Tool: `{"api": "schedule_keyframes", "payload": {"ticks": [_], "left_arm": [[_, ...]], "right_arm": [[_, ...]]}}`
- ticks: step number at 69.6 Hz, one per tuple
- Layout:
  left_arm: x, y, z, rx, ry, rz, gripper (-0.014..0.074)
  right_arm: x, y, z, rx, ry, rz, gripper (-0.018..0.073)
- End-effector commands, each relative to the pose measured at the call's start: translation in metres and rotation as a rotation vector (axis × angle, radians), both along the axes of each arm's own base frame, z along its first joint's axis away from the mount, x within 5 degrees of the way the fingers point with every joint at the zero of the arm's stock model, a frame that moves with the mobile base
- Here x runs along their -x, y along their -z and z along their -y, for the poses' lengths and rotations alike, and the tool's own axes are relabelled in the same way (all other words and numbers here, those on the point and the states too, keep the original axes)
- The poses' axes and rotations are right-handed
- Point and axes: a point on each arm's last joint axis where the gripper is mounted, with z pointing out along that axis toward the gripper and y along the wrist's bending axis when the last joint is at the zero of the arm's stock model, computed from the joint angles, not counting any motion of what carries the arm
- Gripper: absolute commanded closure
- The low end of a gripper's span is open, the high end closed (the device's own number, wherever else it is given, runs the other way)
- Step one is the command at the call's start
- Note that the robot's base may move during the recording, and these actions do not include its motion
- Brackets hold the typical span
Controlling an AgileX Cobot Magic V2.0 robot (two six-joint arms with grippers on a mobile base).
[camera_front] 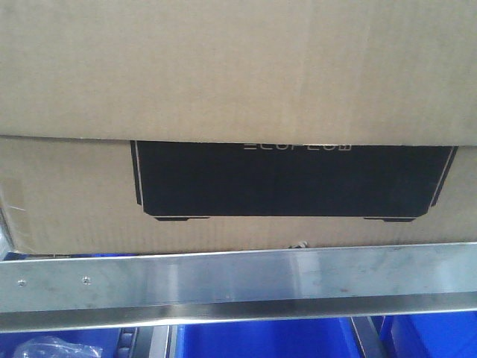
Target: Grab box from left shelf to table start
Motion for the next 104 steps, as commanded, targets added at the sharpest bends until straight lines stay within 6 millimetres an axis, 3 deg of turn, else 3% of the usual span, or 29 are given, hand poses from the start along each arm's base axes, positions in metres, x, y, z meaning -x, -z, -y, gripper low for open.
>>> {"api": "schedule_keyframes", "payload": {"ticks": [1,26,38,52,70,77,89,95,104], "left_arm": [[0.002,-0.009,-0.001,0.006,-0.011,0.096,0.0699],[0.002,-0.010,-0.001,0.007,-0.011,0.103,0.0699],[0.004,-0.020,-0.003,0.095,-0.026,0.215,0.0699],[0.013,-0.064,-0.005,0.120,-0.032,0.382,0.0699],[0.017,-0.139,0.000,0.065,0.018,0.239,0.0688],[0.009,-0.160,0.002,0.059,0.030,0.164,0.0592],[-0.018,-0.184,0.006,0.077,0.058,0.001,0.0220],[-0.032,-0.196,0.010,0.107,0.084,-0.081,0.0157],[-0.058,-0.215,0.020,0.143,0.162,-0.260,0.0153]], "right_arm": [[0.001,-0.015,0.001,0.004,0.006,0.118,0.0503],[0.001,-0.015,0.001,0.004,0.006,0.118,0.0503],[0.001,-0.015,0.001,0.004,0.006,0.118,0.0503],[0.001,-0.015,0.001,0.004,0.006,0.124,0.0503],[0.002,-0.015,0.001,0.004,0.006,0.125,0.0503],[0.002,-0.015,0.001,0.004,0.006,0.125,0.0503],[0.002,-0.015,0.001,0.004,0.006,0.125,0.0503],[0.002,-0.015,0.001,0.004,0.006,0.125,0.0503],[0.002,-0.015,0.001,0.004,0.006,0.125,0.0503]]}}
